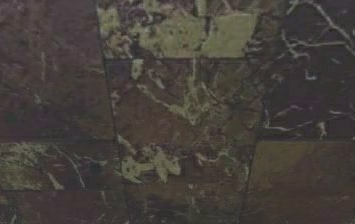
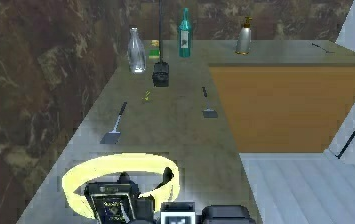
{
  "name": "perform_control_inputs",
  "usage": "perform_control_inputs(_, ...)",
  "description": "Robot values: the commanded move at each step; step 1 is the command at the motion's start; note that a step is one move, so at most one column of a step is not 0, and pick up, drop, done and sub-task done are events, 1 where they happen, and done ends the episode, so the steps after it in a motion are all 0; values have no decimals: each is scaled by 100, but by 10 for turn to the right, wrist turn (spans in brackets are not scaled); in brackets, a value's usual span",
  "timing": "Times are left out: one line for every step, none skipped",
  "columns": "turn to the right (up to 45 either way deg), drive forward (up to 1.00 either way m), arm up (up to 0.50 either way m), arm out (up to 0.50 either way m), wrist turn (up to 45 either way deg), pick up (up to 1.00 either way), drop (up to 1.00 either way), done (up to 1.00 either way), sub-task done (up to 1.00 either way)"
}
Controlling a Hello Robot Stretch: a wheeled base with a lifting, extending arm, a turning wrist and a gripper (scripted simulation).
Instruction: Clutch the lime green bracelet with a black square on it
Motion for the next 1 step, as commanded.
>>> perform_control_inputs(0,0,0,0,0,0,0,100,0)
